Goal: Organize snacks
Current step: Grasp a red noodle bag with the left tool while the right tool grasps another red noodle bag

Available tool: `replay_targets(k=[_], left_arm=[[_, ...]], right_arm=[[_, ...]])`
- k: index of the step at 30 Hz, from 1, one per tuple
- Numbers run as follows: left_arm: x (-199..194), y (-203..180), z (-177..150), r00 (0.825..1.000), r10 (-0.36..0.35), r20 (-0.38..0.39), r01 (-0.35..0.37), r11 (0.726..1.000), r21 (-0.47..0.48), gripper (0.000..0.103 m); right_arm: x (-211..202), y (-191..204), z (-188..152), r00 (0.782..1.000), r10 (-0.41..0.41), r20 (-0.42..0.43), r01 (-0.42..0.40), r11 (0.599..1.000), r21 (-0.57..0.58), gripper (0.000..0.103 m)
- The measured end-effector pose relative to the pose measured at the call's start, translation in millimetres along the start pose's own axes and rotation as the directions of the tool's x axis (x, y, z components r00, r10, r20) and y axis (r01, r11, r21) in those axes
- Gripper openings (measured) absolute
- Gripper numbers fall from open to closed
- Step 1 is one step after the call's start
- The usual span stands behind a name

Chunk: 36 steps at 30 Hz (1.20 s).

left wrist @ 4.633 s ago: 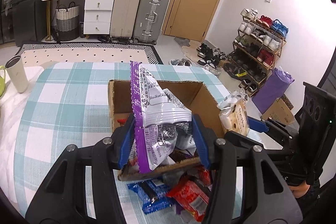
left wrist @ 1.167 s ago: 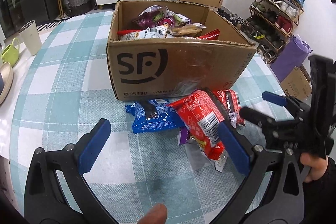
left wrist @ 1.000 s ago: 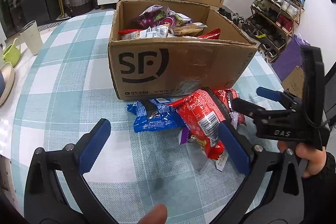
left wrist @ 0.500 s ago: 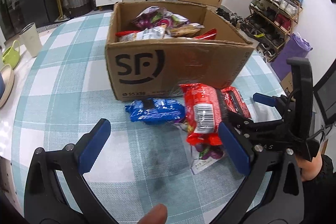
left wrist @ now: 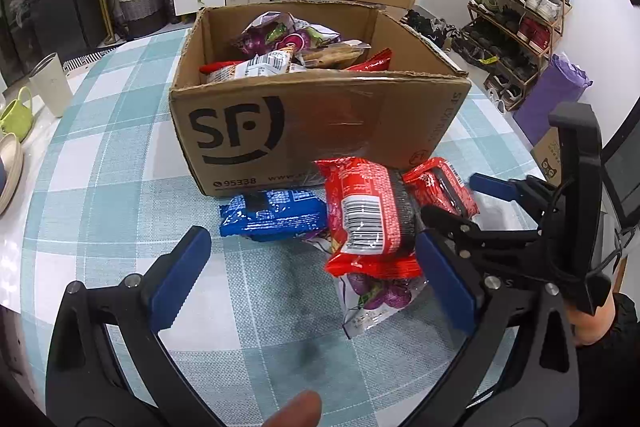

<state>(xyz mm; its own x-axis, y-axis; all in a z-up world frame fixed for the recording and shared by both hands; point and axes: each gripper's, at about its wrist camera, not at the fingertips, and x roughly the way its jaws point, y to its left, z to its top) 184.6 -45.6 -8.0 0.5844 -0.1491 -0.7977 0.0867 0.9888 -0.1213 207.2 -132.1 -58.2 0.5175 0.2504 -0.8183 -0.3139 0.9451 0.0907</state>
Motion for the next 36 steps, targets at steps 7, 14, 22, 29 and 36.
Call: replay_targets(k=[7,14,22,29,36], left_arm=[[1.8,-6.8,3.4,1.0,-0.009,-0.002,0.009,1.0,0.022,0.102],[2.0,-16.0,4.2,1.0,-0.024,-0.004,0.024,0.997,0.071,0.09],[-12.2,-25.2,4.5,0.999,0.001,0.045,-0.008,0.99,0.142,0.088],[-16.9,-28.9,4.4,0.998,-0.05,0.04,0.043,0.986,0.161,0.072],[-0.2,-36.3,1.7,0.998,-0.067,-0.011,0.068,0.983,0.172,0.068]], right_arm=[[-13.1,-4.3,-6.8,0.999,0.031,0.029,-0.032,0.999,0.025,0.047],[-37.6,-11.7,-16.2,0.996,0.052,0.074,-0.057,0.996,0.065,0.047],[-47.8,-9.5,-22.9,0.996,0.054,0.078,-0.06,0.995,0.074,0.047],[-46.8,-12.0,-22.2,0.994,0.065,0.091,-0.072,0.994,0.079,0.047],[-47.5,-16.8,-25.8,0.994,0.059,0.089,-0.068,0.993,0.097,0.047]])
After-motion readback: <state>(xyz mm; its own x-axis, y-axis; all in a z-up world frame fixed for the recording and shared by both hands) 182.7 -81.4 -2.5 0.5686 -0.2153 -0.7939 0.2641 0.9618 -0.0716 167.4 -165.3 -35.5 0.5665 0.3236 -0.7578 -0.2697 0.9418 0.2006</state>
